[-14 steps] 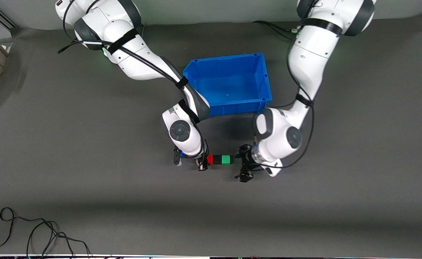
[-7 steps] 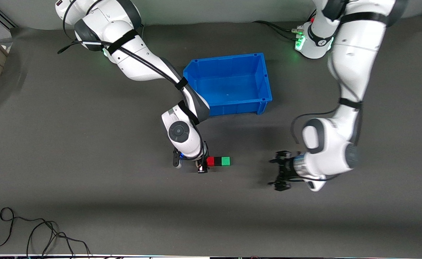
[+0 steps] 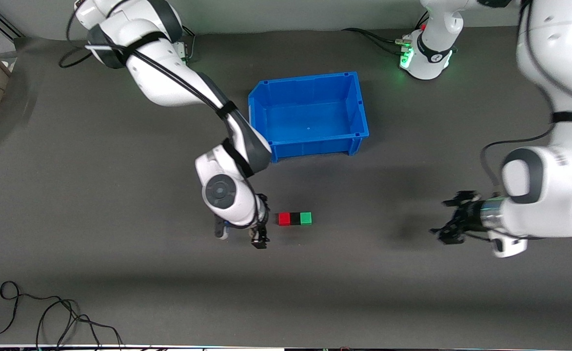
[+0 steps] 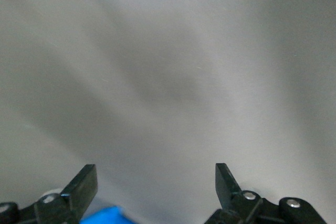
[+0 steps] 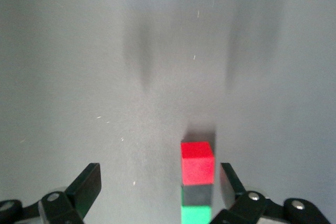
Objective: Attach green and red cubes to black cube
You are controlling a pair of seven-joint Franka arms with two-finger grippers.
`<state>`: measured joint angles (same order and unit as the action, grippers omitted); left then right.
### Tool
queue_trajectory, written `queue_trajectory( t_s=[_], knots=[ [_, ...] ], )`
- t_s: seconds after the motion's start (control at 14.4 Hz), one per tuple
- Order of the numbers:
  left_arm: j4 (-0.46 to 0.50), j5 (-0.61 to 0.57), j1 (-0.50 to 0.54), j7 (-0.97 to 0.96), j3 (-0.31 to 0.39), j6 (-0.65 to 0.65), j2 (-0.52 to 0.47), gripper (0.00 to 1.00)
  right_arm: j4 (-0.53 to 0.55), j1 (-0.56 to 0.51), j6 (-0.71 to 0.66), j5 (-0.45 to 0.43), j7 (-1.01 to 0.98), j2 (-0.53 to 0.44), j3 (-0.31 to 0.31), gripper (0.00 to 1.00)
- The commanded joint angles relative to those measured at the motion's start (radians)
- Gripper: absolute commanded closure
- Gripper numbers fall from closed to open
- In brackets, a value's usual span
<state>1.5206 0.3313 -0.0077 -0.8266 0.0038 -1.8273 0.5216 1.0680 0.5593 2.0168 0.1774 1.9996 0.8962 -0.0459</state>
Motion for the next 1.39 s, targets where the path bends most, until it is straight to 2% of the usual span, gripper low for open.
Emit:
queue_trajectory(
  t_s=[0.0, 0.21, 0.42, 0.62, 0.76, 0.9, 1.11, 1.32],
  knots=[
    [0.027, -0.090, 0.041, 0.154, -0.005, 0.123, -0.113, 0.00, 0.012, -0.045, -0.188, -0.010, -0.135, -0.132, 0.009, 0.00],
    [0.023, -0.132, 0.066, 0.323, -0.005, 0.219, -0.191, 0.00, 0.018, -0.099, -0.398, -0.010, -0.295, -0.261, 0.008, 0.00],
    [0.023, -0.204, 0.066, 0.456, -0.005, 0.244, -0.261, 0.00, 0.020, -0.177, -0.606, -0.010, -0.471, -0.371, 0.005, 0.00],
    [0.023, -0.259, 0.058, 0.671, -0.008, 0.235, -0.331, 0.00, 0.024, -0.269, -0.788, -0.015, -0.715, -0.443, -0.002, 0.00],
    [0.024, -0.265, 0.057, 0.786, -0.010, 0.237, -0.373, 0.00, 0.085, -0.321, -0.805, -0.018, -0.945, -0.521, -0.003, 0.00],
    [0.035, -0.273, 0.051, 0.820, -0.013, 0.237, -0.412, 0.00, 0.122, -0.367, -0.809, -0.027, -1.149, -0.577, -0.014, 0.00],
    [0.036, -0.273, 0.029, 0.813, -0.016, 0.237, -0.440, 0.00, 0.184, -0.368, -0.810, -0.032, -1.453, -0.643, -0.096, 0.01],
    [0.049, -0.313, -0.014, 0.807, -0.016, 0.227, -0.463, 0.00, 0.248, -0.366, -0.761, -0.100, -1.698, -0.690, -0.126, 0.01]
  ],
)
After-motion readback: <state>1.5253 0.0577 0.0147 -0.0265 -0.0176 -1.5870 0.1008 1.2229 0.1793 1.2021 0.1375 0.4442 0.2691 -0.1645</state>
